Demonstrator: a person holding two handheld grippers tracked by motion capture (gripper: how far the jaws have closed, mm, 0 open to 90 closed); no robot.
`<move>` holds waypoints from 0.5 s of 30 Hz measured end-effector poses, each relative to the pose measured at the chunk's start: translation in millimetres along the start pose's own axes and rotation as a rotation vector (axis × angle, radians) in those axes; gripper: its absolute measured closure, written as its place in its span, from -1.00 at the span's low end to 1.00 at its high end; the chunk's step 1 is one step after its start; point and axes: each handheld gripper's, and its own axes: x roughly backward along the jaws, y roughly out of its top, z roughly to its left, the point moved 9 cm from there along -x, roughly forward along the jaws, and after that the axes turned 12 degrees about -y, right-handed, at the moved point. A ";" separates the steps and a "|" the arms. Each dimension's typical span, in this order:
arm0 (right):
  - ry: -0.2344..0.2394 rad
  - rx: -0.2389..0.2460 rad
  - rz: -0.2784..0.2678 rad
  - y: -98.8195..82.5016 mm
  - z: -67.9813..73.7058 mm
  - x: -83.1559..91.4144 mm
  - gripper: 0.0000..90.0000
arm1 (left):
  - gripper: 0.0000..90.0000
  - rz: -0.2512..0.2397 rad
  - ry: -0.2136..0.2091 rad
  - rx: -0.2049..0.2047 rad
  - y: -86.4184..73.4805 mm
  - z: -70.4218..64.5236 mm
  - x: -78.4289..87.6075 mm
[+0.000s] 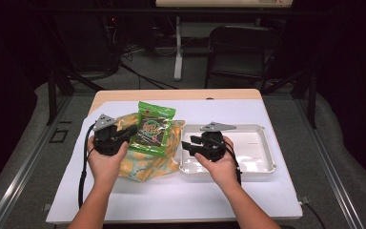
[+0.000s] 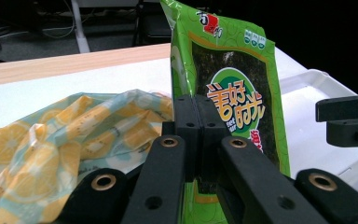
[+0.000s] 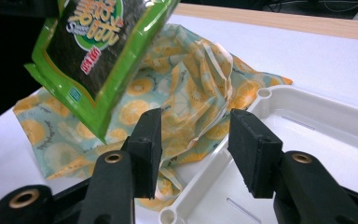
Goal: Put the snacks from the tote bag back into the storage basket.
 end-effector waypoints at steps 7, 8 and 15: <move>0.013 -0.026 -0.004 2.8 -6.9 3.3 0.20 | 1.00 0.003 -0.018 -0.006 1.0 -7.7 -13.1; 0.016 -0.039 -0.011 3.7 -6.8 3.4 0.20 | 1.00 0.007 -0.020 -0.008 0.9 -8.8 -14.4; 0.034 -0.065 -0.026 5.4 -8.3 4.0 0.20 | 1.00 0.011 -0.057 -0.025 2.9 -26.4 -32.0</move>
